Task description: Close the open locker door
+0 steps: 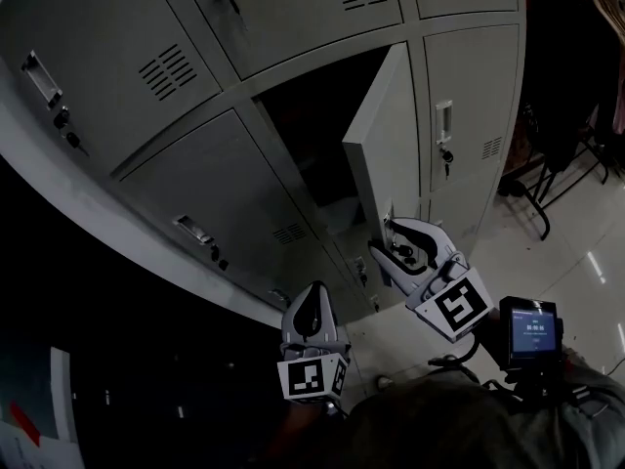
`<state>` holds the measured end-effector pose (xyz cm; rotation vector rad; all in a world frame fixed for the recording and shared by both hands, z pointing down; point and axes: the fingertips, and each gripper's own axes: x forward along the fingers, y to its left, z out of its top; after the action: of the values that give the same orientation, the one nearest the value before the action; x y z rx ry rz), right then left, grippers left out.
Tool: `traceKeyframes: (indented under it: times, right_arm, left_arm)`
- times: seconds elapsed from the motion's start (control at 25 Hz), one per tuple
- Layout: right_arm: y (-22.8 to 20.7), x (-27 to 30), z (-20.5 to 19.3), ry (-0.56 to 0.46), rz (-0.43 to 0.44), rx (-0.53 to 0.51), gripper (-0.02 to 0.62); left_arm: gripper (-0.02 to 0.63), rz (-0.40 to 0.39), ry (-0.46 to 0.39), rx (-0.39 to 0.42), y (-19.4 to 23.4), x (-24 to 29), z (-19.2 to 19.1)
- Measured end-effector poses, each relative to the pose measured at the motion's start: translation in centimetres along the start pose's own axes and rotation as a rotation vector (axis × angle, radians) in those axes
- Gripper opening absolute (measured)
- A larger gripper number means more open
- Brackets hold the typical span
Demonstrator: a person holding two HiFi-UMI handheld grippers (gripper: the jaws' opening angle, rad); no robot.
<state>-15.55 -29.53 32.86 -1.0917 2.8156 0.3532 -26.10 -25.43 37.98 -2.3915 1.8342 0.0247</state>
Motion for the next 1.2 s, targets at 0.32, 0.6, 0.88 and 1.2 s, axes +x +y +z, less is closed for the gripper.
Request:
traceKeyframes:
  times: [0.32, 0.6, 0.88, 1.2]
  right_arm:
    - [1.3, 6.1, -1.2, 0.018, -0.008, -0.038, 0.154]
    - [0.9, 10.8, -2.2, 0.029, -0.015, -0.035, 0.138]
    - [0.0, 14.0, -3.3, 0.061, -0.03, -0.069, 0.143]
    - [-0.8, 16.2, -3.9, 0.067, -0.06, -0.096, 0.144]
  left_arm:
    - [0.0, 0.036, 0.002, 0.013, 4.9, 0.0, -0.4]
    - [0.0, 0.061, 0.008, 0.023, 7.7, 0.8, -1.1]
    - [0.0, 0.095, 0.015, 0.016, 9.6, 1.1, -1.2]
    - [0.0, 0.141, 0.035, 0.004, 11.4, 0.6, -1.9]
